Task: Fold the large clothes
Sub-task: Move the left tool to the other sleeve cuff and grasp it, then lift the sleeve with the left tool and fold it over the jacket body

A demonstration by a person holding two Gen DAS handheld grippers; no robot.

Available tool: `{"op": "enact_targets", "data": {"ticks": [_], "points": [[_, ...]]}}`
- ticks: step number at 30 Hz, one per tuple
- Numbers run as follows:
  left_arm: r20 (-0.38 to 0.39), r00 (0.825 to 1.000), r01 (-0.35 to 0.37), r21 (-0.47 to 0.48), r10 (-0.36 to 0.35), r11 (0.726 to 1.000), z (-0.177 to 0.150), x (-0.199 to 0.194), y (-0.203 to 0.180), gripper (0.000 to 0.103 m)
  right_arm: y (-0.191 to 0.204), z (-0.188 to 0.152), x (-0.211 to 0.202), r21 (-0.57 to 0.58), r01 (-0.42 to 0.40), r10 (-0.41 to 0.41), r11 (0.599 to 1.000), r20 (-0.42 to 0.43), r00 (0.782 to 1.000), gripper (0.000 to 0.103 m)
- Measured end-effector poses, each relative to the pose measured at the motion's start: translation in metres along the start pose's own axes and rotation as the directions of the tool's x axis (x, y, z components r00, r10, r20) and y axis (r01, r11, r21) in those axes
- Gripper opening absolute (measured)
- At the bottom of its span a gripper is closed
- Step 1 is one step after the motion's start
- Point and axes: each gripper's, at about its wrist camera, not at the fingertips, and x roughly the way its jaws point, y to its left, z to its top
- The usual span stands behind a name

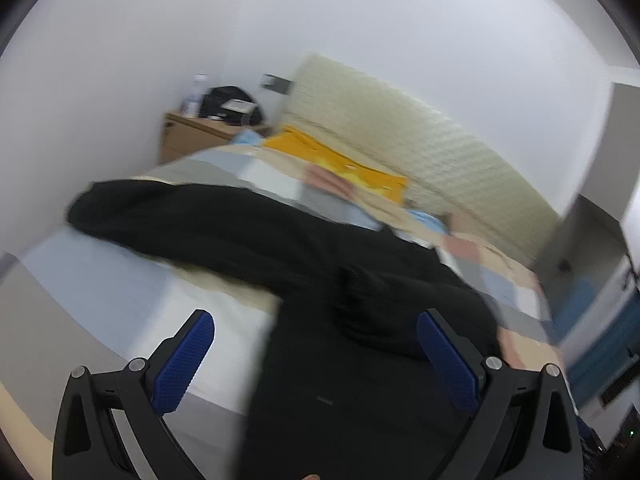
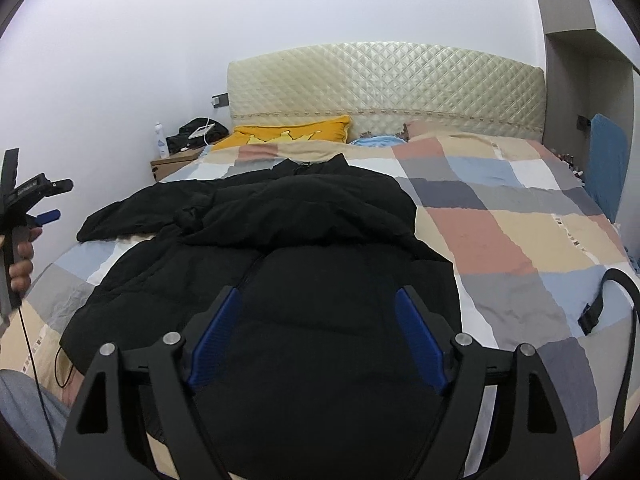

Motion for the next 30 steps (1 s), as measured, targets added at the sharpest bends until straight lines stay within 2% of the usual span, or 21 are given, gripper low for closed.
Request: {"op": "enact_targets", "data": {"ticks": [3, 7, 12, 14, 17, 19, 22, 24, 26, 29, 30], "points": [[-0.035, 0.999, -0.028, -0.08, 0.025, 0.996, 0.023, 0.023, 0.056, 0.102, 0.005, 0.002, 0.002, -0.01, 0.014, -0.014, 1.0, 0.004, 1.0, 0.08], [-0.059, 0.998, -0.024, -0.215, 0.012, 0.976, 0.044, 0.055, 0.129, 0.102, 0.01, 0.002, 0.003, -0.011, 0.047, -0.047, 0.999, -0.001, 0.999, 0.08], [-0.045, 0.999, -0.018, -0.4, -0.001, 0.916, 0.046, 0.103, 0.218, 0.102, 0.008, 0.006, 0.016, 0.02, 0.134, -0.134, 0.991, -0.031, 0.991, 0.08], [-0.058, 0.998, -0.033, -0.438, 0.009, 0.899, 0.043, 0.125, 0.244, 0.102, 0.006, 0.01, 0.026, 0.046, 0.151, -0.149, 0.987, -0.047, 0.988, 0.08], [-0.085, 0.996, -0.054, -0.428, 0.019, 0.902, 0.042, 0.155, 0.267, 0.102, 0.01, 0.013, 0.037, 0.061, 0.165, -0.162, 0.984, -0.064, 0.985, 0.08], [-0.079, 0.997, -0.047, -0.445, 0.013, 0.895, 0.043, 0.173, 0.282, 0.102, 0.013, 0.013, 0.043, 0.061, 0.173, -0.169, 0.983, -0.075, 0.983, 0.08], [-0.042, 0.999, -0.025, -0.48, 0.005, 0.877, 0.05, 0.193, 0.299, 0.102, 0.017, 0.014, 0.051, 0.068, 0.189, -0.183, 0.98, -0.088, 0.979, 0.08], [0.001, 0.999, -0.039, -0.471, 0.045, 0.881, 0.061, 0.201, 0.304, 0.102, 0.018, 0.016, 0.057, 0.083, 0.193, -0.185, 0.978, -0.095, 0.978, 0.08], [0.034, 0.997, -0.042, -0.489, 0.067, 0.871, 0.07, 0.207, 0.31, 0.102, 0.019, 0.018, 0.06, 0.08, 0.197, -0.189, 0.977, -0.1, 0.977, 0.08], [0.045, 0.997, -0.035, -0.52, 0.068, 0.854, 0.081, 0.22, 0.319, 0.094, 0.019, 0.019, 0.063, 0.069, 0.213, -0.206, 0.975, -0.1, 0.974, 0.08], [0.017, 0.996, -0.066, -0.508, 0.087, 0.859, 0.086, 0.225, 0.32, 0.079, 0.017, 0.018, 0.062, 0.081, 0.205, -0.196, 0.975, -0.105, 0.975, 0.08]]}}
